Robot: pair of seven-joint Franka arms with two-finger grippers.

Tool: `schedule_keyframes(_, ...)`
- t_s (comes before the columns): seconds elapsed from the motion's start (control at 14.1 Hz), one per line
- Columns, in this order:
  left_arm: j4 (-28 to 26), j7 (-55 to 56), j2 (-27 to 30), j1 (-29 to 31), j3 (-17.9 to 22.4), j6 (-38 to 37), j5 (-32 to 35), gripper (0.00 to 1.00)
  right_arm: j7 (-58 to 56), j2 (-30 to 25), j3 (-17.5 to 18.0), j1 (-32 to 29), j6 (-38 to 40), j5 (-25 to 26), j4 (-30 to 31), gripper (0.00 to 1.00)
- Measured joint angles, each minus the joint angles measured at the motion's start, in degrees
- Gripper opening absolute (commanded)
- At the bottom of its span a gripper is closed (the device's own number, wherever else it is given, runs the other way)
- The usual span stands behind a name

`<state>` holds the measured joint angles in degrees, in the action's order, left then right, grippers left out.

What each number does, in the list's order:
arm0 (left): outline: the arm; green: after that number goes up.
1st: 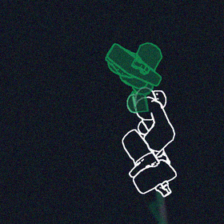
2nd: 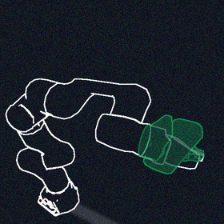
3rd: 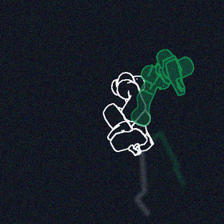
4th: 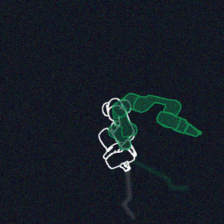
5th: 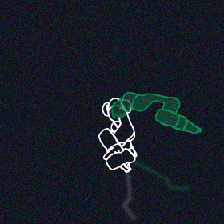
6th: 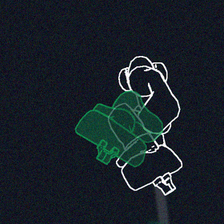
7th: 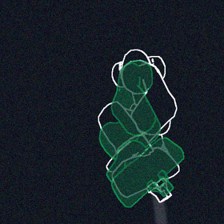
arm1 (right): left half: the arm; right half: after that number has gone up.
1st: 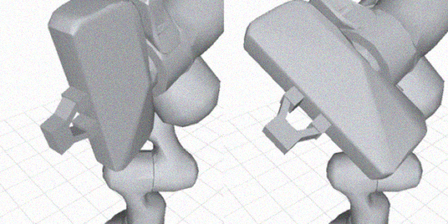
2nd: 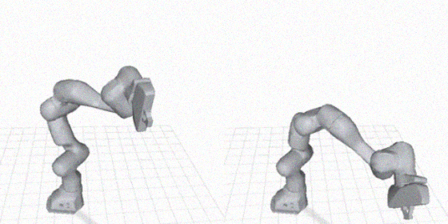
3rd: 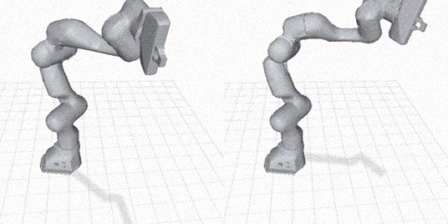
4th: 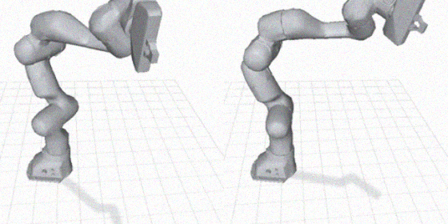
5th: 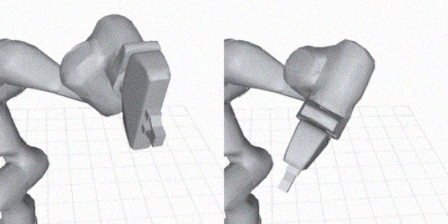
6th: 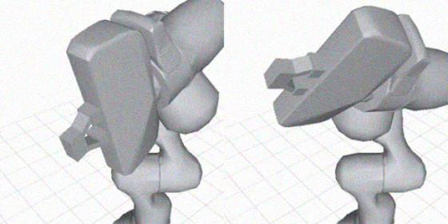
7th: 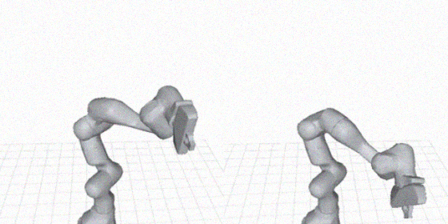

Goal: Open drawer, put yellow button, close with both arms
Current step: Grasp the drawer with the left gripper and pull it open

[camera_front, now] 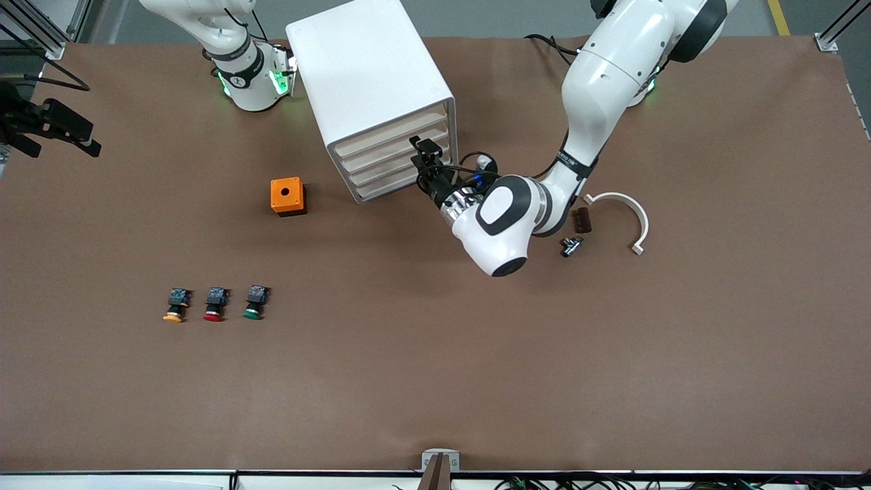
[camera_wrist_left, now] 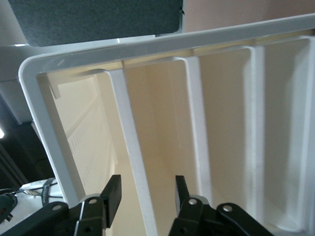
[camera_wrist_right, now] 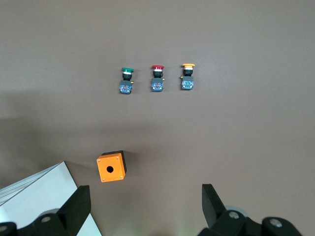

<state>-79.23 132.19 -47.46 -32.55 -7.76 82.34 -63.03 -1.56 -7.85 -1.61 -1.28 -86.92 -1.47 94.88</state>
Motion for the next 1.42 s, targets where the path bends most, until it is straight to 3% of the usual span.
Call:
schedule_keyframes(0.71,-0.30,1.22,-1.46,-4.95,-0.44,-1.40,-1.37,0.14,-0.01,0.00,0.00,0.00,0.04,0.00,0.01,1.00)
schedule_keyframes(1.42,-0.34,3.23,-1.91,-4.08,-0.34,-2.15,-2.94,0.10,0.00,0.60,-0.24,0.00,0.12,0.02,-0.66,1.00)
